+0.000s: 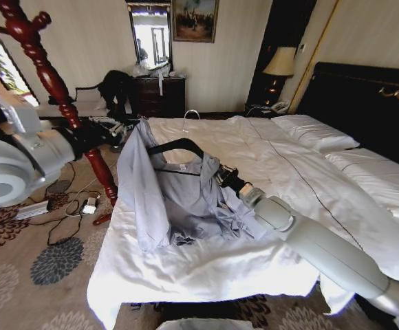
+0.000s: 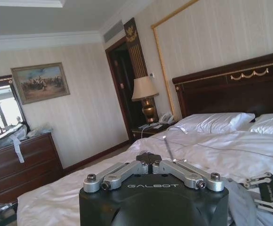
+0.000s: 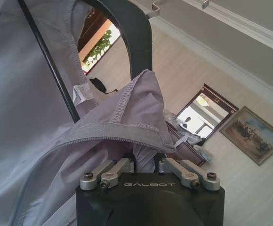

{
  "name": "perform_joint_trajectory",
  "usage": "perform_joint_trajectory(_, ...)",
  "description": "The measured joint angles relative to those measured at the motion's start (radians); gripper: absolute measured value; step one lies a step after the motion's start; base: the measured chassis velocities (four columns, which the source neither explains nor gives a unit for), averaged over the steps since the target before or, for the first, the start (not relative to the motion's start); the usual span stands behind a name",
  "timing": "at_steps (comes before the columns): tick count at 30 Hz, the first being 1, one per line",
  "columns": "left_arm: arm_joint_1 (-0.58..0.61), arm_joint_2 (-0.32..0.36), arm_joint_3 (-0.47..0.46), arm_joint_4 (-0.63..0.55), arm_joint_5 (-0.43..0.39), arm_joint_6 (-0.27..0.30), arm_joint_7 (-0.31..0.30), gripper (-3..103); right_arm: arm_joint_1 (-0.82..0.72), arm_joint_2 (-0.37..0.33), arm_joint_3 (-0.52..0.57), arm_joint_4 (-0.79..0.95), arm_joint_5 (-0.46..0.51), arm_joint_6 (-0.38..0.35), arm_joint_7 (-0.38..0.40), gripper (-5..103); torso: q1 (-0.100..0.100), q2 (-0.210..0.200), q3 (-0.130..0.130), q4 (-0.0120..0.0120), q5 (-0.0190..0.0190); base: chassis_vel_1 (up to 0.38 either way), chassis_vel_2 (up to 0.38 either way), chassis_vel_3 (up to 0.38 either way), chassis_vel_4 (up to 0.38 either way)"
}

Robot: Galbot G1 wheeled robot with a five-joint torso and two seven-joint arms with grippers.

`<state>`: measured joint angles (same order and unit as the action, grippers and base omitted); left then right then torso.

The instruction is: Pick up the clothes from the bed and hang them on the clothes hanger.

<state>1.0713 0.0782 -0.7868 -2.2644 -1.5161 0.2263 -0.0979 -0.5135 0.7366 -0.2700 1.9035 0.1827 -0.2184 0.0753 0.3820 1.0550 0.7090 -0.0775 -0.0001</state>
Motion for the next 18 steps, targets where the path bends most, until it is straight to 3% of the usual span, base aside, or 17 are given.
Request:
perform_joint_trajectory(11, 0.051, -0.041, 0.052, -0.012, 0.12, 0.025, -0.006, 0, 0.131, 0.023, -0.083, 0.027, -0.03, 0.002, -0.018, 16, 0.0, 0.0, 0.0, -0.0004, -0.0003, 0.0, 0.0, 0.0, 0.0)
perform_joint_trajectory(18, 0.045, -0.033, 0.044, -0.005, 0.129, 0.036, -0.025, 0, 0.136, 0.042, -0.101, 0.035, -0.018, -0.009, -0.017, 16, 0.0, 0.0, 0.0, -0.0004, 0.0, 0.0, 0.0, 0.0, 0.0)
